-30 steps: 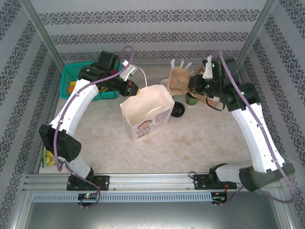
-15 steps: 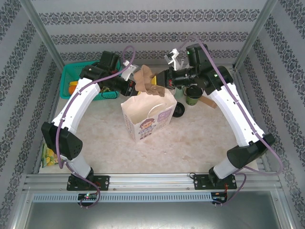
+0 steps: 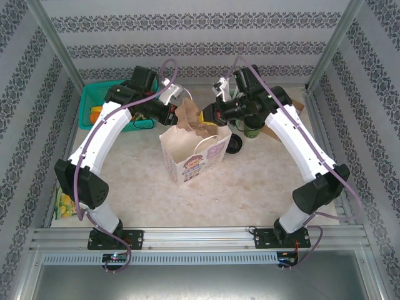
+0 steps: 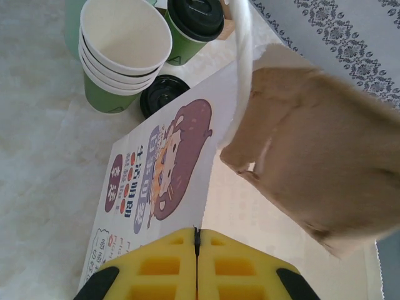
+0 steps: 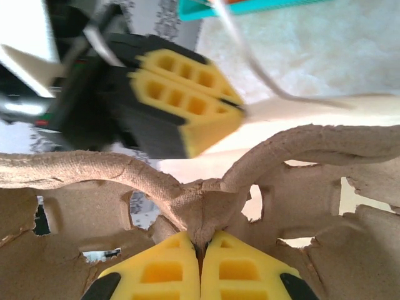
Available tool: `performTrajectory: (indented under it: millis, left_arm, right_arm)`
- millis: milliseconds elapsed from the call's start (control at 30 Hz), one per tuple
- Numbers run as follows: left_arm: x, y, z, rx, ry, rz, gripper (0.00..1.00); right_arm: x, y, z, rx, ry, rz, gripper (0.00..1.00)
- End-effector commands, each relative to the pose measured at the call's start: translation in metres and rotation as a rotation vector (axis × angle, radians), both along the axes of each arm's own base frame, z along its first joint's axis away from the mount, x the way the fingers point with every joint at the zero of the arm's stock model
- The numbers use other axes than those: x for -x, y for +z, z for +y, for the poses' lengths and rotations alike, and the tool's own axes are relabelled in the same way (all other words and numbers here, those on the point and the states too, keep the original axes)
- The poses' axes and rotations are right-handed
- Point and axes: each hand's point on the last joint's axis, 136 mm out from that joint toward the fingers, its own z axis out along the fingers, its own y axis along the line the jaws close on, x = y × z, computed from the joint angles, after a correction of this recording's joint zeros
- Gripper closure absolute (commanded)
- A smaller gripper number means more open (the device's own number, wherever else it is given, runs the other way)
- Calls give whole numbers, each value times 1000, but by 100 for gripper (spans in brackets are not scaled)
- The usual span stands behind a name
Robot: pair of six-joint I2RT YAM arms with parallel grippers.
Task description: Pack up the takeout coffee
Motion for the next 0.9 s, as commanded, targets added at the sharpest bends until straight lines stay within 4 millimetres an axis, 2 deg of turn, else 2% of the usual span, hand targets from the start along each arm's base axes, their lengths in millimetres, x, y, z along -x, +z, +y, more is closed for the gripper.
performTrajectory:
  millis: [0, 200, 367, 500, 867]
  left_arm:
    - [-2, 4, -5, 11, -2, 13, 100]
    - [-5, 3, -5, 2, 7, 27, 100]
    - [-10, 8, -5, 3, 35, 35, 100]
    - [-9, 17, -11, 49, 23, 44, 100]
    - [-7, 24, -20, 119, -2, 96, 98]
  right_arm:
    - [4, -22, -3, 96, -5, 9, 100]
    - [4, -44, -10, 268, -11, -20, 100]
    - [2, -53, -15, 373, -29, -47, 100]
    - [-1, -60, -11, 432, -35, -70, 100]
    - [-8, -83, -6, 591, -53, -84, 100]
